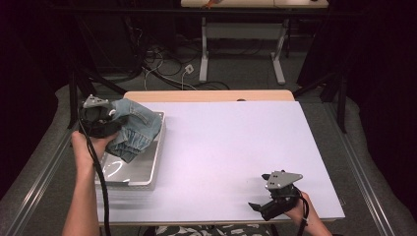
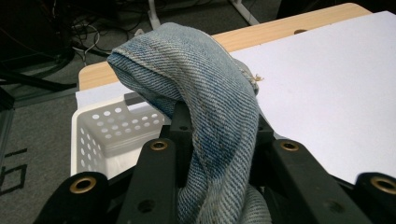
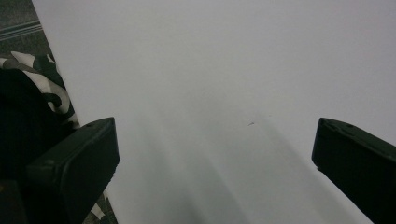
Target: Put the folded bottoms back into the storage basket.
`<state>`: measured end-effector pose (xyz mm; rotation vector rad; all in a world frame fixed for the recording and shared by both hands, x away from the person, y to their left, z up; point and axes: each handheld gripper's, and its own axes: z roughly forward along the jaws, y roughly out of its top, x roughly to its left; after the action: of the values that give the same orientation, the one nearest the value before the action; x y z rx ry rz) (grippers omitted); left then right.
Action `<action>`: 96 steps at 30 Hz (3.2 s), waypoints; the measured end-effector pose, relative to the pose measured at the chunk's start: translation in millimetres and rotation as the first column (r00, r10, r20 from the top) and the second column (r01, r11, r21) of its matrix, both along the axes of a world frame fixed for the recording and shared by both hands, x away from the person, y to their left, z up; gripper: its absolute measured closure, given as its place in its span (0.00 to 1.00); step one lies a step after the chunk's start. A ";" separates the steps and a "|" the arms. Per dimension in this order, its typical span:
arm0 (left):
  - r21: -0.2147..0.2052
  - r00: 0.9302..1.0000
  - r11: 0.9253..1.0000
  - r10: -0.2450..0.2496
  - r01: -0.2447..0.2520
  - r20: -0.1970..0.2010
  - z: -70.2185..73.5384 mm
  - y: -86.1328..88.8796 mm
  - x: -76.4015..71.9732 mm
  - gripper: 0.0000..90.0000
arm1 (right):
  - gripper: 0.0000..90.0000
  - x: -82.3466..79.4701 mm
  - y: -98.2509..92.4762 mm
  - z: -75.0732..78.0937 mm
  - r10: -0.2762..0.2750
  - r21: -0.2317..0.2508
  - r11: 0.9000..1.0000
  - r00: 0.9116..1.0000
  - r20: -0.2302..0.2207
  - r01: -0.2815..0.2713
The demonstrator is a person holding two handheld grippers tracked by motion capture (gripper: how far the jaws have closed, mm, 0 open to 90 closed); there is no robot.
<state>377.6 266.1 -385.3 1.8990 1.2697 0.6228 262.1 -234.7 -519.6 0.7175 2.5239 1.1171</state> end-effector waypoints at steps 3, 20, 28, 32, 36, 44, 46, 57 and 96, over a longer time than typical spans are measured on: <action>0.000 1.000 1.000 0.003 -0.003 -0.003 -0.2 -0.5 -1.1 0.80 | 0.00 0.2 0.1 -0.1 0.000 0.000 1.000 1.000 0.000 0.000; -0.029 0.999 1.000 0.011 -0.012 -0.048 -11.8 6.2 -5.4 0.80 | 0.00 0.8 -0.3 0.2 -0.001 0.002 1.000 1.000 0.001 0.001; -0.044 0.997 0.999 0.009 -0.013 -0.081 -18.8 12.3 -2.7 0.79 | 0.00 0.9 0.3 0.1 0.000 0.002 1.000 1.000 -0.002 0.000; -0.047 0.993 0.999 0.010 -0.016 -0.113 -26.8 14.2 2.3 0.79 | 0.00 1.1 -0.4 0.0 -0.003 0.003 1.000 1.000 -0.003 0.003; -0.040 0.989 0.999 0.007 -0.013 -0.145 -36.8 17.0 8.6 0.79 | 0.00 1.0 -0.5 0.1 -0.002 0.003 1.000 1.000 -0.003 0.002; -0.054 0.984 0.998 0.015 -0.025 -0.179 -49.4 27.9 14.5 0.79 | 0.00 1.2 -1.3 0.1 -0.007 0.002 1.000 1.000 -0.004 0.007; -0.057 0.983 0.998 0.021 -0.031 -0.181 -50.8 29.9 14.9 0.79 | 0.00 1.3 -1.1 -0.1 -0.006 0.003 1.000 1.000 -0.004 0.006; -0.033 0.973 0.998 0.047 -0.056 -0.225 -63.7 37.5 20.9 0.78 | 0.00 1.4 -0.8 -0.4 -0.003 0.000 1.000 1.000 -0.004 0.003; 0.056 0.955 0.991 0.134 -0.123 -0.264 -82.5 37.5 31.5 0.76 | 0.01 -0.5 -2.7 3.7 -0.030 0.027 0.999 0.999 0.029 0.029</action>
<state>409.1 303.7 -467.8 1.9940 1.5724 0.4703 261.6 -237.4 -515.9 0.7375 2.4700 1.1452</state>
